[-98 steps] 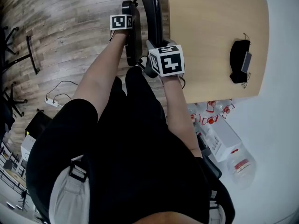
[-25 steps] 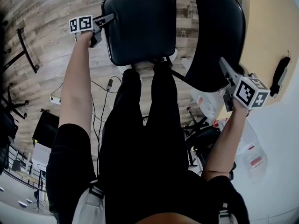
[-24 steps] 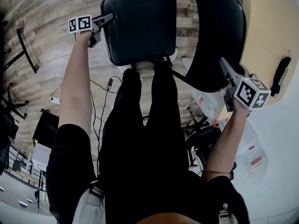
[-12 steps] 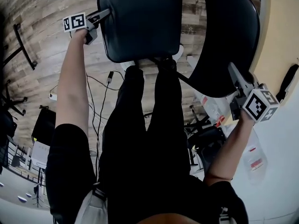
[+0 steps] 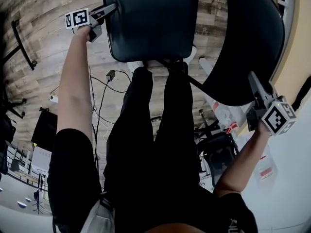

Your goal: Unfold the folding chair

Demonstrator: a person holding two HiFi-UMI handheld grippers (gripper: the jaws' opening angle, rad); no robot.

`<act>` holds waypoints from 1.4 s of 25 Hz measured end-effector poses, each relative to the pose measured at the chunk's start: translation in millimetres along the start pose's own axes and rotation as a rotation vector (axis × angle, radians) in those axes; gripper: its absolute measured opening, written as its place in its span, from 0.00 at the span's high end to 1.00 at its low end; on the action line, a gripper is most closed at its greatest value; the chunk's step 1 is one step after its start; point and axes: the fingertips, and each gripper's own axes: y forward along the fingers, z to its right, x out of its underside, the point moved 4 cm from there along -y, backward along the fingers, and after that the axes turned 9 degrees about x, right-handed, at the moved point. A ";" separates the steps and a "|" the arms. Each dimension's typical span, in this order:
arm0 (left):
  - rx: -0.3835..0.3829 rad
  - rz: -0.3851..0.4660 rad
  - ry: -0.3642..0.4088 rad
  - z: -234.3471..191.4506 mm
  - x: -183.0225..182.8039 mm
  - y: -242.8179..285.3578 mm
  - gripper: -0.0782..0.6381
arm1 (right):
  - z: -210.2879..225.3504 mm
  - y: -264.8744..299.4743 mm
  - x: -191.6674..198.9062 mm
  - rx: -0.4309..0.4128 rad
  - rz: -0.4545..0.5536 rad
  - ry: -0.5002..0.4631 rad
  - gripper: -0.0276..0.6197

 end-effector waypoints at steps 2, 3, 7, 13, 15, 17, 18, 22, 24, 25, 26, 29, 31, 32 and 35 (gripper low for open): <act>0.013 0.003 0.004 -1.4 -2.4 1.1 0.52 | 0.3 0.3 0.7 -0.002 0.000 -0.001 0.79; 0.021 0.001 0.005 -1.5 -3.2 1.9 0.52 | 0.2 0.0 1.0 -0.002 0.000 -0.004 0.78; 0.035 0.001 0.014 -1.1 -2.3 1.4 0.52 | 0.0 1.1 2.4 -0.004 0.000 -0.003 0.78; -0.065 0.009 0.052 -0.1 -6.2 -7.3 0.40 | 1.6 -0.9 -0.7 -0.004 0.020 -0.034 0.76; -0.125 -0.019 0.088 4.5 -10.3 -13.8 0.39 | 3.9 -6.4 -4.8 0.039 0.043 -0.070 0.69; -0.189 -0.044 0.131 11.0 -16.9 -23.6 0.39 | 4.2 -17.5 -16.2 0.085 0.082 -0.076 0.60; -0.221 -0.046 0.146 15.5 -20.5 -30.4 0.39 | 3.4 -25.9 -24.0 0.101 0.111 -0.071 0.59; -0.305 -0.017 0.198 51.1 -33.6 -57.8 0.39 | -0.4 -69.9 -48.4 0.149 0.242 -0.072 0.58; -0.320 -0.005 0.236 82.6 -33.6 -69.5 0.39 | -7.0 -94.6 -58.1 0.155 0.298 -0.084 0.58; -0.319 -0.003 0.257 101.7 -32.0 -75.4 0.39 | -12.8 -106.6 -63.0 0.151 0.326 -0.092 0.58; -0.314 -0.006 0.283 122.1 -31.4 -81.3 0.39 | -20.7 -117.4 -67.3 0.144 0.356 -0.101 0.58; -0.291 -0.043 0.410 186.6 -37.2 -95.8 0.39 | -50.5 -141.6 -74.9 0.121 0.459 -0.139 0.58; -0.272 -0.085 0.517 232.5 -33.0 -100.2 0.39 | -70.6 -155.9 -77.3 0.112 0.519 -0.183 0.59; -0.261 -0.106 0.569 256.0 -28.6 -101.2 0.39 | -81.0 -163.5 -77.2 0.102 0.547 -0.203 0.59; -0.219 -0.102 0.688 328.1 -15.8 -104.7 0.40 | -113.6 -189.3 -72.3 0.055 0.638 -0.267 0.59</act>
